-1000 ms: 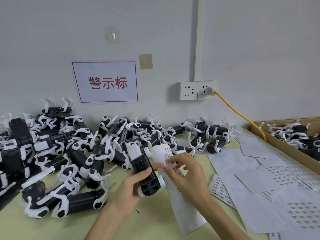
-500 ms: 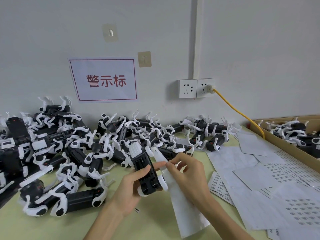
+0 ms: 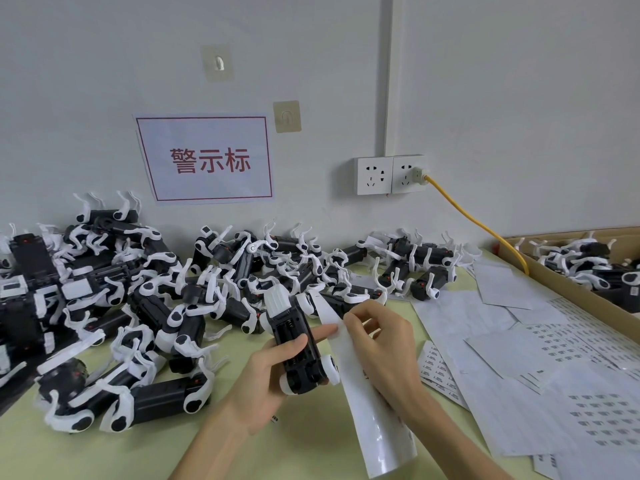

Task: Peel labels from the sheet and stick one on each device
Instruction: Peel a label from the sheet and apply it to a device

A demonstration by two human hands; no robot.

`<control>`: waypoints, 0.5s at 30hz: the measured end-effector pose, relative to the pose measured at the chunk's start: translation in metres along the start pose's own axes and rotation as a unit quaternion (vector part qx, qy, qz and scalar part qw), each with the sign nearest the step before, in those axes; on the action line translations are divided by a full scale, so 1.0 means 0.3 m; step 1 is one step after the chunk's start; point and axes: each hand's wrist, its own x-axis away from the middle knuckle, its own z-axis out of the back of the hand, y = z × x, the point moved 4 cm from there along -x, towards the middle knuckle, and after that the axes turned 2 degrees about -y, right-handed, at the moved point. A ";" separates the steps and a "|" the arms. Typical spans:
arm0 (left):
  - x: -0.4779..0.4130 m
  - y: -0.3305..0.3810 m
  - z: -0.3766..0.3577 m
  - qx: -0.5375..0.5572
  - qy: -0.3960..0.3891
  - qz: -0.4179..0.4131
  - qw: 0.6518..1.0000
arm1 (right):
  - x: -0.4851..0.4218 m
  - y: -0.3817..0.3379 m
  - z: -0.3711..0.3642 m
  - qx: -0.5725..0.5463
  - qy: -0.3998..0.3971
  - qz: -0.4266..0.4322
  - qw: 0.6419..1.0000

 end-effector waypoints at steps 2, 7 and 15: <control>0.001 0.001 -0.002 -0.005 0.000 0.001 1.000 | -0.005 0.004 0.005 0.004 0.004 -0.002 1.000; -0.002 0.002 0.007 -0.005 0.010 0.000 1.000 | -0.007 -0.005 0.001 -0.013 -0.021 -0.004 1.000; -0.006 -0.004 0.008 -0.001 0.016 0.003 1.000 | -0.007 0.005 0.001 -0.017 -0.029 -0.050 0.998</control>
